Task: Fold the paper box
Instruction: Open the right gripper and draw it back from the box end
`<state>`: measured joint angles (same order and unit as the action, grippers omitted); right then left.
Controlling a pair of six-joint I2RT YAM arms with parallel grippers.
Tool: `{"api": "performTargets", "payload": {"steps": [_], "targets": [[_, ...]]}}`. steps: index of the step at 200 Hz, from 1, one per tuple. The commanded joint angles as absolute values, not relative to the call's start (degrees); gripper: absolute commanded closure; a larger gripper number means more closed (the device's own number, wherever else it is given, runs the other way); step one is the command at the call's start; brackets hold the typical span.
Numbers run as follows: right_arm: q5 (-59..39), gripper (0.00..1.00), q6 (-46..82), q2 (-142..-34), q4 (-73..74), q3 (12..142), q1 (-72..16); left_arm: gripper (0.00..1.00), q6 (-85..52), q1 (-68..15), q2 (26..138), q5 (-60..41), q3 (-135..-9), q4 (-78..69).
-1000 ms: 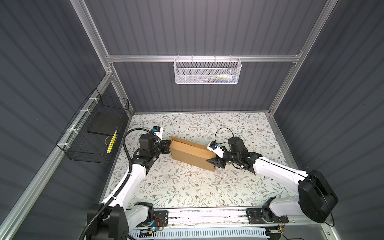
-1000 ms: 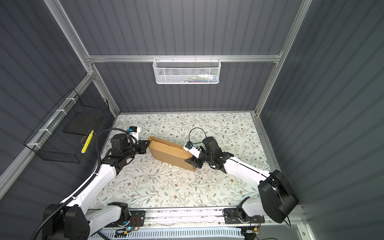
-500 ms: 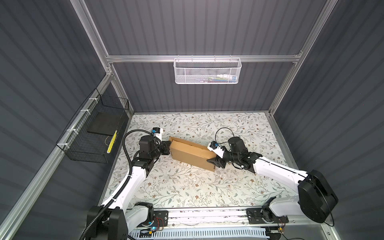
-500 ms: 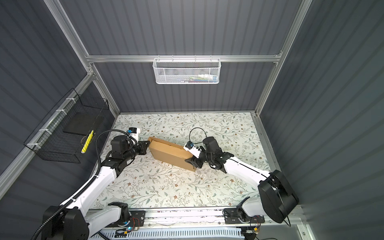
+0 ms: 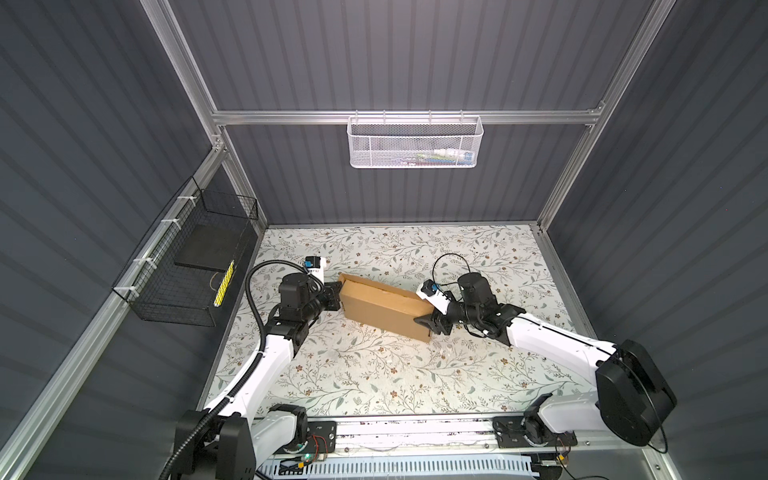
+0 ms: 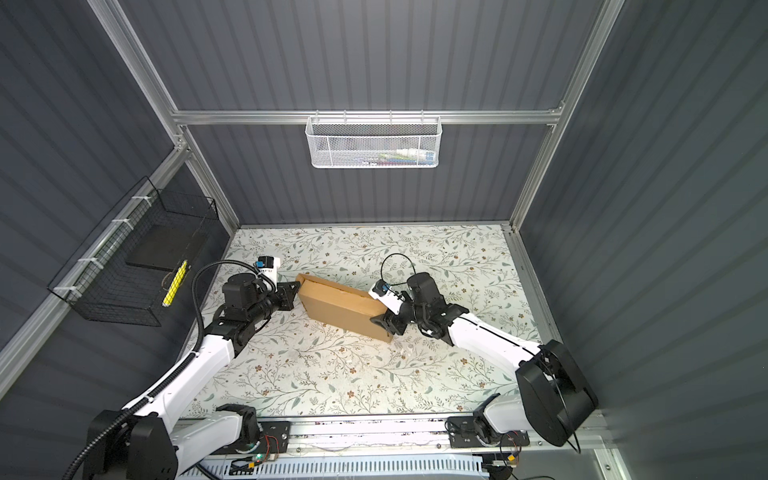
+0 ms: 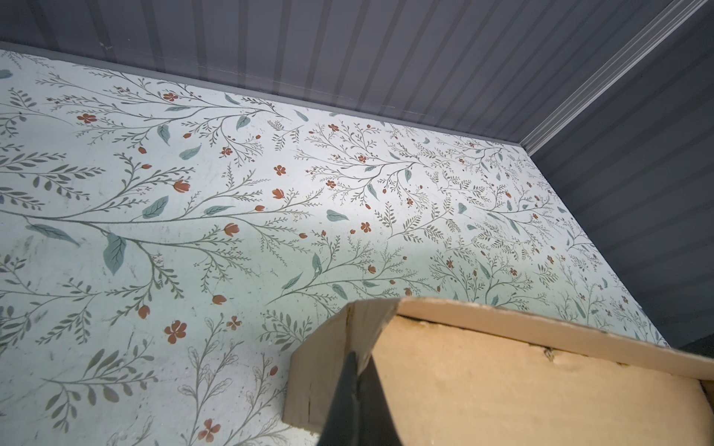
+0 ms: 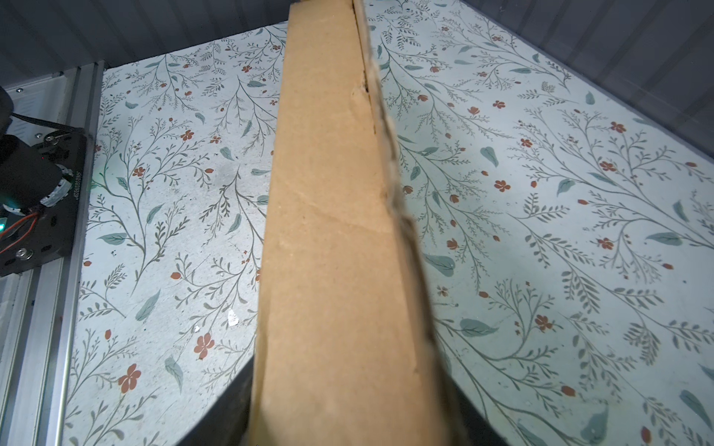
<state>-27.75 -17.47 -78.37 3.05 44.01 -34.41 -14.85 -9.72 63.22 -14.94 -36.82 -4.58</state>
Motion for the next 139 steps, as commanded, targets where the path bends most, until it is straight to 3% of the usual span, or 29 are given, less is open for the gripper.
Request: {"api": "performTargets", "payload": {"steps": [1,139], "targets": [[-26.7,0.39,-15.9,-77.3,2.2,42.7,-33.8,1.00,-15.6,-9.5,63.8,-11.2,-34.3,0.0],[-24.7,0.36,-15.0,-71.9,3.3,40.0,-33.8,1.00,-17.5,-11.0,62.9,-9.9,-34.3,-0.1]]}}
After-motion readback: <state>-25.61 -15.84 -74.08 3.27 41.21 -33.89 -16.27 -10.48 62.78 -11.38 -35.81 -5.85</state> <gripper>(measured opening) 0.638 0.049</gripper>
